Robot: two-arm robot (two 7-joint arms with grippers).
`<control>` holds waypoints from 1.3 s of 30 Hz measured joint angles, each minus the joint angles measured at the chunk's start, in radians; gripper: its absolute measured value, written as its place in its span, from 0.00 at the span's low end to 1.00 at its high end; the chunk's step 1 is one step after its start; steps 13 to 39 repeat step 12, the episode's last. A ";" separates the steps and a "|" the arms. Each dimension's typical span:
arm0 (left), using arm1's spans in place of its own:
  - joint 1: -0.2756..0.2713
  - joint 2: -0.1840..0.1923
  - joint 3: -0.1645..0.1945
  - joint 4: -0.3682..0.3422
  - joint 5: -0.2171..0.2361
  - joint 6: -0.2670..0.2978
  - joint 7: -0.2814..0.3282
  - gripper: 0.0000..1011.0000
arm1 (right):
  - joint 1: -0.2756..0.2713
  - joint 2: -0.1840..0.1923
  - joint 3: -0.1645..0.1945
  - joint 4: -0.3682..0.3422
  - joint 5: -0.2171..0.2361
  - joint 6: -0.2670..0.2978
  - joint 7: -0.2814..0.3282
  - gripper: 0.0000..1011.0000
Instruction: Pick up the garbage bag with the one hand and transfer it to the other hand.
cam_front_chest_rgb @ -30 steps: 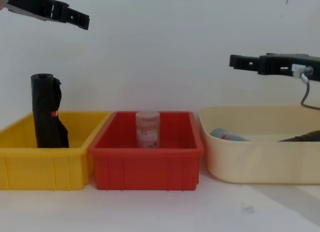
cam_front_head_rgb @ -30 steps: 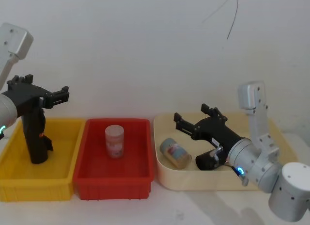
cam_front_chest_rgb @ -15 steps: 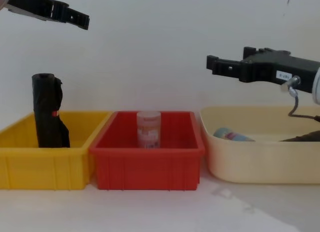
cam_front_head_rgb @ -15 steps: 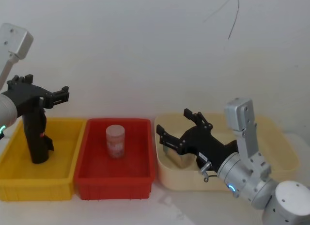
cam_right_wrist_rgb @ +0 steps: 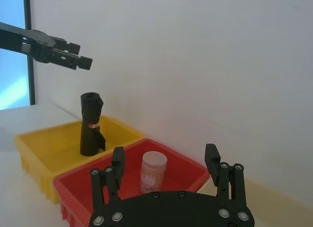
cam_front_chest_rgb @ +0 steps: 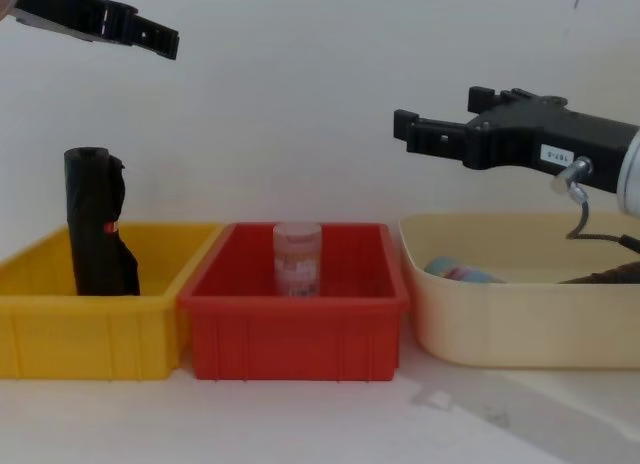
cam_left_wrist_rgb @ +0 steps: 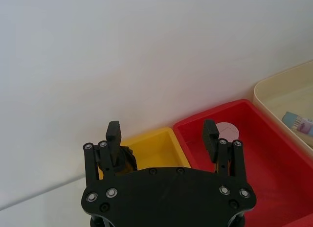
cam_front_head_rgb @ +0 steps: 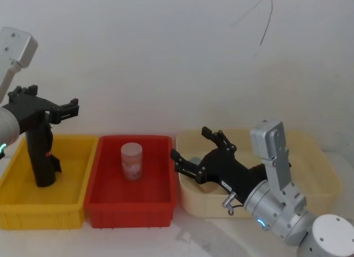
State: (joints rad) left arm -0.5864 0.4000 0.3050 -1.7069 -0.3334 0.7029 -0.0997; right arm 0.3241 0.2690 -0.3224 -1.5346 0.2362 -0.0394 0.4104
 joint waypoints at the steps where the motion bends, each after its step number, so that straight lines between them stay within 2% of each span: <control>1: 0.000 0.000 0.000 0.000 0.000 0.000 0.000 0.99 | -0.001 0.000 -0.001 -0.001 0.000 -0.001 0.000 0.99; 39: 0.000 0.000 0.000 0.000 0.000 0.000 0.000 0.99 | -0.007 0.003 -0.007 -0.008 -0.004 -0.013 0.004 0.99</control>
